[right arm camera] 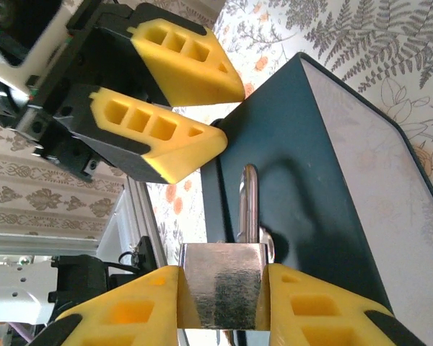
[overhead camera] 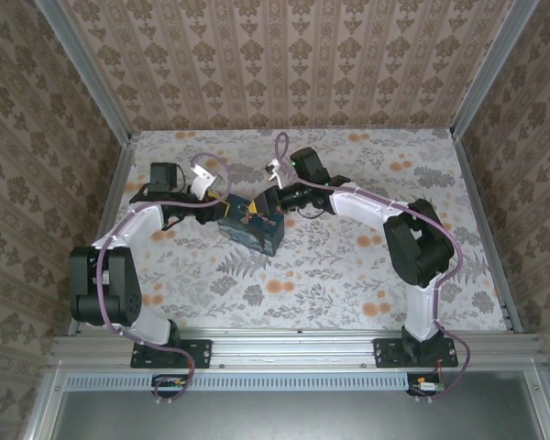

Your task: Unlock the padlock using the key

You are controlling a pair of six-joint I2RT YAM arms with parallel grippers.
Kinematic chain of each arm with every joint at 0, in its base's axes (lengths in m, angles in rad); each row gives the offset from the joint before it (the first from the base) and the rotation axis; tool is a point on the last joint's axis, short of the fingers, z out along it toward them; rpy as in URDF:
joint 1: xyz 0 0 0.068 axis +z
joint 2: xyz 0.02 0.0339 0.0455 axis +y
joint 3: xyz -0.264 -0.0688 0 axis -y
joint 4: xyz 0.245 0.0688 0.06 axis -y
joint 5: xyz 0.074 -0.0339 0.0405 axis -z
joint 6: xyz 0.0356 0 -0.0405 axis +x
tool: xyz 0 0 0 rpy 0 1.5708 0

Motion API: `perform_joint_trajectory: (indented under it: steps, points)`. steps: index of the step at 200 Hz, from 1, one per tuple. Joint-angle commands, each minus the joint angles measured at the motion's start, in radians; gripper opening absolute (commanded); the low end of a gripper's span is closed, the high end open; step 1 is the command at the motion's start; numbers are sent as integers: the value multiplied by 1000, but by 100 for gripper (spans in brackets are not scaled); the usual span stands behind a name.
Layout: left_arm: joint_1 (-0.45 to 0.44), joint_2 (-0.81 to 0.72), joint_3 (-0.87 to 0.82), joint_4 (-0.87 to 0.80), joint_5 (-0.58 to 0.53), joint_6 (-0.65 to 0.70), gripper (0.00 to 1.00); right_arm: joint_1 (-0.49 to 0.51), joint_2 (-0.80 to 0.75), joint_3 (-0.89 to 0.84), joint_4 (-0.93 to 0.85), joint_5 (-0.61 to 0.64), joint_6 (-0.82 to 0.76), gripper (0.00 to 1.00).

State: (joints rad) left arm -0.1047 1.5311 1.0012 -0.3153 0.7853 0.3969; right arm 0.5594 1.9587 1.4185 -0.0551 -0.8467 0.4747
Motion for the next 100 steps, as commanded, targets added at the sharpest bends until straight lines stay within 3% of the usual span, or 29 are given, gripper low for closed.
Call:
perform_joint_trajectory:
  steps: [1, 52, 78, 100]
  points:
    - [-6, 21, 28, -77, 66, 17, 33, 20, 30, 28, -3, 0, -26, 29]
    - [0, 15, 23, -61, 28, -8, 32, 9, 16, -1, 80, 8, 42, 29]
    - [13, -19, 11, 9, 9, -69, 39, -20, -33, -32, 211, 6, 160, 29]
    - [13, -63, 9, 48, -10, -105, 42, -47, -93, -33, 194, 19, 170, 29]
